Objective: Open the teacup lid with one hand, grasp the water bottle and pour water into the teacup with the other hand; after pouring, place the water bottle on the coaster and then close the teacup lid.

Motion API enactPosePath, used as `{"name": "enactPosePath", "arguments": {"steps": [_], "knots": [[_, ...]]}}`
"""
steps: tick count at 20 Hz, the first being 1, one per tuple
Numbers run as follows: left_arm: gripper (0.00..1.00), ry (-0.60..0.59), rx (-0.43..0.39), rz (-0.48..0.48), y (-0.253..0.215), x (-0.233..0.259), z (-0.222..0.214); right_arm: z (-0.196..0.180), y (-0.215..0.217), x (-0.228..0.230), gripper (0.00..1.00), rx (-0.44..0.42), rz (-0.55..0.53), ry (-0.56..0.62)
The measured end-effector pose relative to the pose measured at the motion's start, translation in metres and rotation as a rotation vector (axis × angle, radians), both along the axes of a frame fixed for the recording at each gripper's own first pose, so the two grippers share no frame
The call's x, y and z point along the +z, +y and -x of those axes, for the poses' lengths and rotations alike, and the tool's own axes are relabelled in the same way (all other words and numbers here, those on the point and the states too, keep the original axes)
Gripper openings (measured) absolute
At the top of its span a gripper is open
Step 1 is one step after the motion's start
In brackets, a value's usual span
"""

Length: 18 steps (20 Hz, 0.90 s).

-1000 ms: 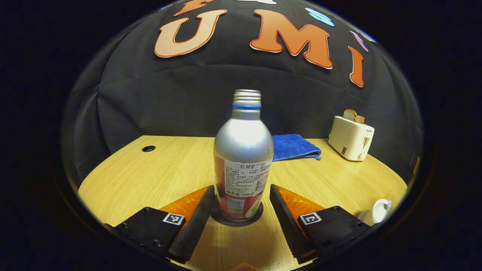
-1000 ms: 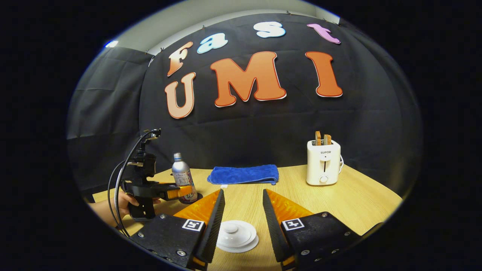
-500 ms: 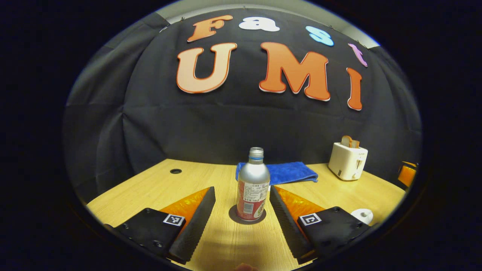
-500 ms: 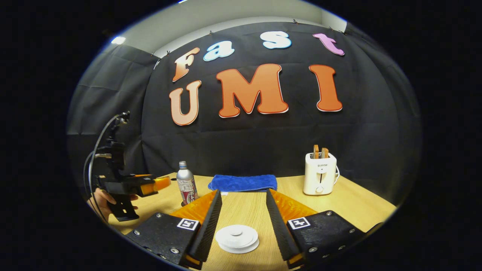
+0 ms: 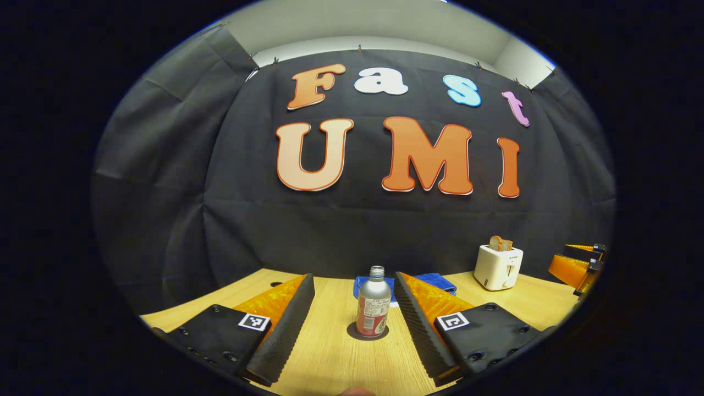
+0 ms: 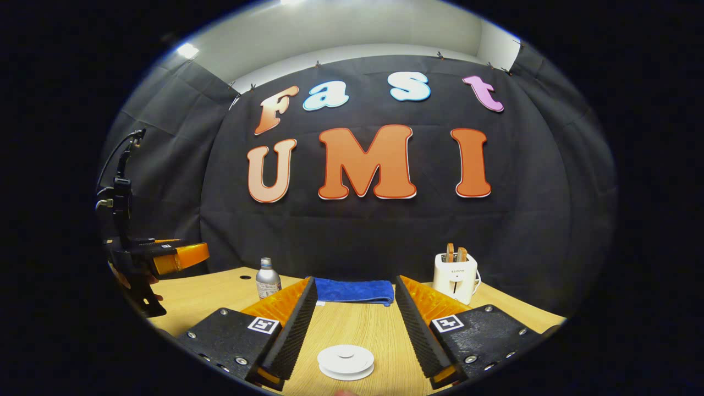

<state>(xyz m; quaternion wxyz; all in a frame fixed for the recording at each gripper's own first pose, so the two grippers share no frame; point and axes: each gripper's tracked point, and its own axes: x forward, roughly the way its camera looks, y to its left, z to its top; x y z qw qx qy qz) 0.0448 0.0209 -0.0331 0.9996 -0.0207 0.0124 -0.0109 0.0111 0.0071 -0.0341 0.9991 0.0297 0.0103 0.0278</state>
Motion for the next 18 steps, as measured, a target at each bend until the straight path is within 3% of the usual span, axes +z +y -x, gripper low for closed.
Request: {"name": "enactPosePath", "arguments": {"steps": [1, 5, 14, 18], "knots": [[0.94, -0.015, 0.003, -0.008, 0.002, 0.006, 0.005, 0.0, 0.002, 0.003, 0.86, 0.002, -0.002, -0.005], [0.96, -0.058, 0.038, 0.004, 0.012, 0.017, 0.017, 0.0, 0.004, 0.015, 0.86, -0.005, -0.004, -0.034], [0.94, -0.025, 0.061, -0.034, 0.016, 0.006, 0.027, -0.006, -0.006, 0.01, 0.86, -0.046, 0.021, -0.012], [0.95, -0.03, 0.056, -0.055, 0.009, 0.005, 0.027, -0.009, -0.001, 0.009, 0.86, -0.016, 0.02, -0.002]]}}
